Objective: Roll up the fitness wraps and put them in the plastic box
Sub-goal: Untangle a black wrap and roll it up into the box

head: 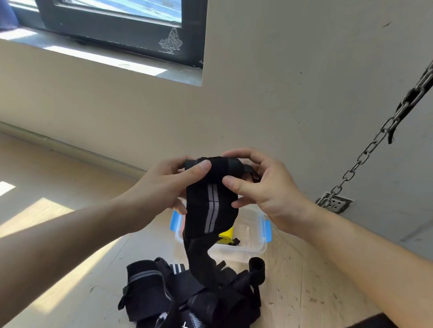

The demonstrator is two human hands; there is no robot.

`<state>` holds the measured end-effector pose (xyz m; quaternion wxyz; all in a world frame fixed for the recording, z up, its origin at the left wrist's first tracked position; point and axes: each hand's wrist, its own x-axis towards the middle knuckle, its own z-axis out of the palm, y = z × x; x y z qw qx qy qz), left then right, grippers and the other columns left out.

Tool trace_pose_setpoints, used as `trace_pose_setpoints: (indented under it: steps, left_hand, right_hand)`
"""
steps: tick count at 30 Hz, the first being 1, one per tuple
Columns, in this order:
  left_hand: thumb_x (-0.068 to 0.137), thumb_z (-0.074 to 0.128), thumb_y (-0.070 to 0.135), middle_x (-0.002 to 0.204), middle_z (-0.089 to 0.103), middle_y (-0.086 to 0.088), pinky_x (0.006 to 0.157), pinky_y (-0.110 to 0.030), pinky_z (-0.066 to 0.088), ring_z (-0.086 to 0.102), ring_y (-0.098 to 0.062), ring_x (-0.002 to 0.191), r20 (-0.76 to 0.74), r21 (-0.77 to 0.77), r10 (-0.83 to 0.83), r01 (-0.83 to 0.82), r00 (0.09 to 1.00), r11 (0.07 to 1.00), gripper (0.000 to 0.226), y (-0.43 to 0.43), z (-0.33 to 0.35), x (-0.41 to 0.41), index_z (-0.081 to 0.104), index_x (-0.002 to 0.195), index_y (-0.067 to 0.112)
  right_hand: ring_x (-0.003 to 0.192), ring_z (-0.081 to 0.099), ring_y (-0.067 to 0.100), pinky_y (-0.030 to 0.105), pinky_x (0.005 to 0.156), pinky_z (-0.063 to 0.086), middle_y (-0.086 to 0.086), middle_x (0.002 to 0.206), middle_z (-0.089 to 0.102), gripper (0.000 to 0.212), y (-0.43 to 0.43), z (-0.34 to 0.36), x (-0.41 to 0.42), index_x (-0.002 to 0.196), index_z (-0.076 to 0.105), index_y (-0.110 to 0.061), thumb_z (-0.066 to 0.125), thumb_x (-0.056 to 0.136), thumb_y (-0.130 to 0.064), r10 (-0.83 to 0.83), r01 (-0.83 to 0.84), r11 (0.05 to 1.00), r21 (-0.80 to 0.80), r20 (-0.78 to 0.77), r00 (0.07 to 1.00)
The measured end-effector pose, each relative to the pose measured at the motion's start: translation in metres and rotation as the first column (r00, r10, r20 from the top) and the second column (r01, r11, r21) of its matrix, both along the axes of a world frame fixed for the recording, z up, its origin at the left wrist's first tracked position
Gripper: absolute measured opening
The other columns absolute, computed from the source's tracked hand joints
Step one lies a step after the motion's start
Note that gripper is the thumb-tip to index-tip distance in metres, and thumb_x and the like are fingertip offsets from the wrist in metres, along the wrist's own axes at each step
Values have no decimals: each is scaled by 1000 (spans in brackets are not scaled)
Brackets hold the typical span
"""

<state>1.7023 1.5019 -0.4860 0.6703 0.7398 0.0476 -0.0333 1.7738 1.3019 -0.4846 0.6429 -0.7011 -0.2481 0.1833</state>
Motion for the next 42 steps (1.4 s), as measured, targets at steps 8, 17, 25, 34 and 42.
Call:
trace_pose_setpoints:
  steps: [8, 17, 25, 34, 42]
  left_hand:
    - [96, 68, 18, 90, 73, 1, 52, -23, 51, 69, -15, 83, 75, -46, -24, 28, 997, 999, 23, 3, -2, 2, 68, 119, 14]
    - [81, 81, 20, 94, 75, 9, 58, -27, 56, 73, -14, 91, 82, -48, -28, 32, 996, 998, 45, 4, -1, 1, 65, 123, 20]
    - [84, 62, 58, 110, 77, -1, 70, -36, 60, 75, -24, 99, -114, -70, -109, 101, 987, 992, 49, 3, 1, 1, 71, 122, 29]
    - [76, 77, 33, 92, 73, -1, 59, -33, 49, 69, -21, 83, 10, -69, 2, -1, 1000, 998, 44, 6, 0, 4, 70, 117, 19]
    - [69, 82, 19, 99, 77, -4, 59, -30, 52, 73, -19, 84, 121, -52, 24, -18, 992, 998, 55, 8, -1, 2, 66, 122, 22]
  right_hand:
    - [94, 72, 17, 37, 59, 61, 7, 111, 72, 32, -2, 5, 2, 119, 69, -20, 59, 98, -42, 44, -60, 992, -110, -144, 989]
    - [85, 72, 16, 31, 66, 59, 6, 97, 73, 29, -4, 3, 8, 120, 67, -8, 61, 99, -25, 47, -54, 998, -39, -158, 986]
    - [91, 69, 18, 29, 71, 60, 10, 100, 72, 30, -2, 0, 5, 120, 68, -11, 71, 91, -8, -17, 17, 1000, -9, -11, 1000]
    - [103, 70, 22, 40, 76, 63, 7, 125, 64, 54, -2, -1, 3, 131, 59, -16, 79, 83, -2, 33, -34, 996, -79, -20, 999]
    - [98, 74, 22, 40, 71, 62, 13, 116, 72, 41, -3, -2, 7, 129, 62, -16, 69, 91, -32, 72, -88, 992, -89, -165, 984]
